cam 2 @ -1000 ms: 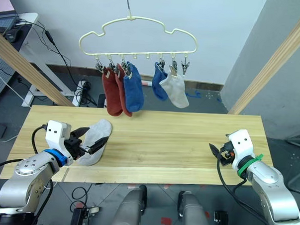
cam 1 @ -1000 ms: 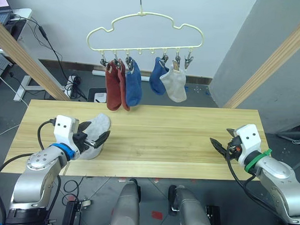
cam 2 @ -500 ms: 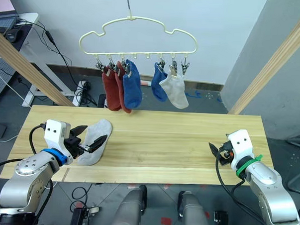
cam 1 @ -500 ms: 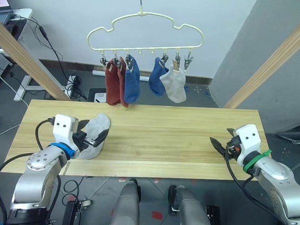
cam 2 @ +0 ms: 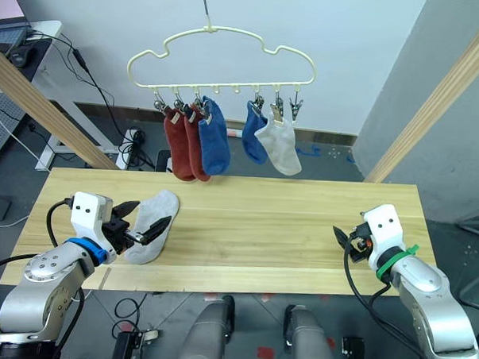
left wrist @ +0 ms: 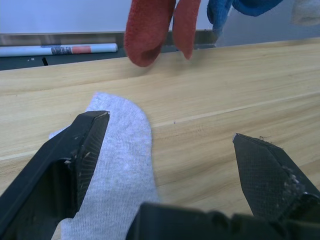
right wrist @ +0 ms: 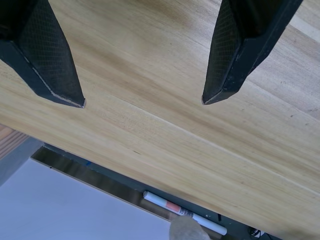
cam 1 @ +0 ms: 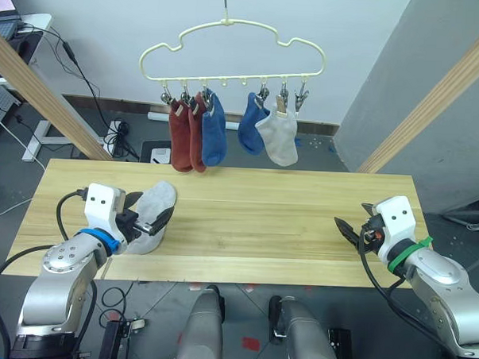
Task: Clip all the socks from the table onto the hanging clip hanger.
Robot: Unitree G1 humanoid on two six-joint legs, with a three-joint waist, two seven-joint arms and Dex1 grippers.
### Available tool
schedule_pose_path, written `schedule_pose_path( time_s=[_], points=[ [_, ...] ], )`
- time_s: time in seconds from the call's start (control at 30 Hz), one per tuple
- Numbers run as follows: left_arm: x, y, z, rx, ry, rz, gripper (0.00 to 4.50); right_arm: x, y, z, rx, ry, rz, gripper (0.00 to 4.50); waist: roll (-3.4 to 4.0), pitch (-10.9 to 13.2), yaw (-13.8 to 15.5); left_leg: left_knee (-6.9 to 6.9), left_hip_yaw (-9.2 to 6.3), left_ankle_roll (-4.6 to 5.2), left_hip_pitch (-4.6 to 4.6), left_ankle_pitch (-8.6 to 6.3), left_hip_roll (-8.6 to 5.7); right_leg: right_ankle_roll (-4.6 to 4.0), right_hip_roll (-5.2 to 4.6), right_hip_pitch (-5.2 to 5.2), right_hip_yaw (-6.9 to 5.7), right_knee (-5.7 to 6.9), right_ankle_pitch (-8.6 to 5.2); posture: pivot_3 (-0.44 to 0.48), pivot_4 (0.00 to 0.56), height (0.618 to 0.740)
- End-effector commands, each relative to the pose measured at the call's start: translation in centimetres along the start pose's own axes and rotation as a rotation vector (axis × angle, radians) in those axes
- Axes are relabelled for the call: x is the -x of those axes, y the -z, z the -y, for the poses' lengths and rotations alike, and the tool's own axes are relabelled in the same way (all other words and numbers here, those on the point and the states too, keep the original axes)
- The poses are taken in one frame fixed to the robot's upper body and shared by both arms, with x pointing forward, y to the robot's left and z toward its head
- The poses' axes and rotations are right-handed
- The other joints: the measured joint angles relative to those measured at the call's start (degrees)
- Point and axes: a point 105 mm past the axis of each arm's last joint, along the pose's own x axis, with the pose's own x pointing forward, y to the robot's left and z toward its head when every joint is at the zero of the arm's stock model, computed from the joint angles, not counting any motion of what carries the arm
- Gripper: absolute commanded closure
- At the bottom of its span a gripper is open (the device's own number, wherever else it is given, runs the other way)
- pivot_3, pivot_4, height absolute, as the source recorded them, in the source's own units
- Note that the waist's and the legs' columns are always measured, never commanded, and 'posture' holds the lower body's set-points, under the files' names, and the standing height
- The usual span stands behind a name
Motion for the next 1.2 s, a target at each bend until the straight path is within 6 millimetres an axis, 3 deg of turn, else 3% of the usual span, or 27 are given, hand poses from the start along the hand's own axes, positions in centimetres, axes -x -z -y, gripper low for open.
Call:
schedule_pose_path(
  time_s=[0.03, 0.87, 1.2],
  points=[
    [0.35, -0.83, 0.02, -0.021, -0.005, 0.039, 0.02, 0.43, -1.57, 0.16, 0.025, 0.010, 0.056, 0.60, 0.00, 0.0, 0.0, 0.01, 0.00, 0.00, 0.00, 0.00, 0.00, -0.01, 0.00, 0.00, 0.00, 0.00, 0.00, 0.188, 0.331, 0.740],
    [0.46, -0.65, 0.09, -0.026, 0.020, 0.049, 0.02, 0.46, -1.69, 0.24, 0.000, 0.013, 0.064, 0.60, -0.01, 0.0, 0.0, 0.06, 0.09, 0.02, 0.31, 0.04, -0.02, -0.05, 0.00, 0.08, 0.02, 0.42, 0.03, 0.187, 0.325, 0.740],
    [0.49, -0.68, 0.14, -0.025, 0.023, 0.055, 0.02, 0.40, -1.73, 0.32, -0.006, 0.011, 0.062, 0.60, -0.01, 0.0, 0.0, 0.04, 0.07, 0.01, 0.85, 0.06, 0.01, -0.07, 0.00, 0.67, 0.05, 0.41, 0.01, 0.189, 0.328, 0.740]
  ],
)
